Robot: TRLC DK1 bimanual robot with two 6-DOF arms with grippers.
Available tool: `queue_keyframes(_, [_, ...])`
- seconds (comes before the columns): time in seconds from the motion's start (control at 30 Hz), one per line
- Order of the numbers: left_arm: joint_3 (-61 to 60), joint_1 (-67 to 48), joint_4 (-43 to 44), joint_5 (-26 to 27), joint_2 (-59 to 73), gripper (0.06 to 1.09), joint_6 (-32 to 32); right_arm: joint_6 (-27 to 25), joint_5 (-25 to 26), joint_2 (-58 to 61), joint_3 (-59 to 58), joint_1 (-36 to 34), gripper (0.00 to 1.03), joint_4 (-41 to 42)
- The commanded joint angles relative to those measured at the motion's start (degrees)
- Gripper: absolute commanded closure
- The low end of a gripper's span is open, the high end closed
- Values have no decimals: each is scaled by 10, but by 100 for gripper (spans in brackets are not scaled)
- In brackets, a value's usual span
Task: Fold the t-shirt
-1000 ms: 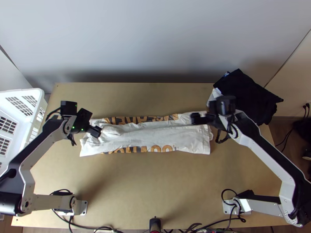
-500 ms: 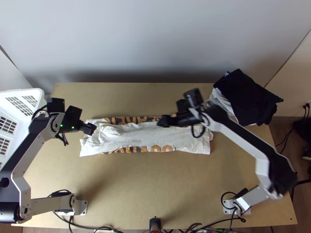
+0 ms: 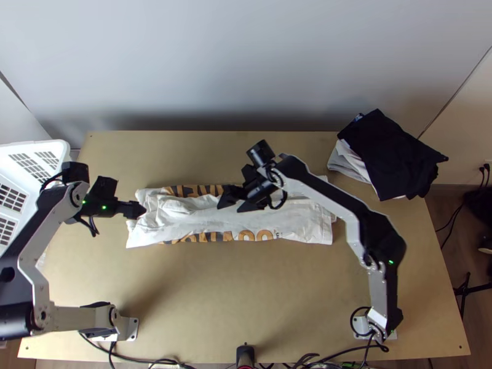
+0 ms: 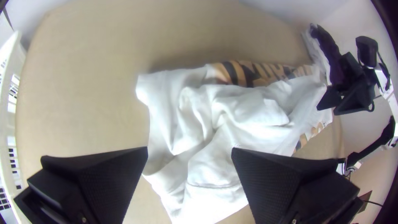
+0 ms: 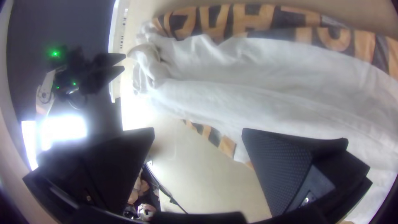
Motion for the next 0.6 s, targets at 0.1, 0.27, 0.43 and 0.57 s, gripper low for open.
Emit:
queue_keyframes(0.1, [-1, 53, -11, 40, 52, 10, 24, -23, -15, 104, 57, 3, 5, -18])
queue_keyframes(0.27, [-3, 86, -11, 78, 83, 10, 45, -31, -15, 122, 83, 2, 5, -18])
queue_keyframes(0.43, [-5, 98, -9, 83, 104, 10, 76, -38, -14, 126, 91, 6, 5, -17])
queue_keyframes(0.57, [-4, 107, -9, 102, 117, 10, 89, -38, -14, 130, 94, 9, 5, -17])
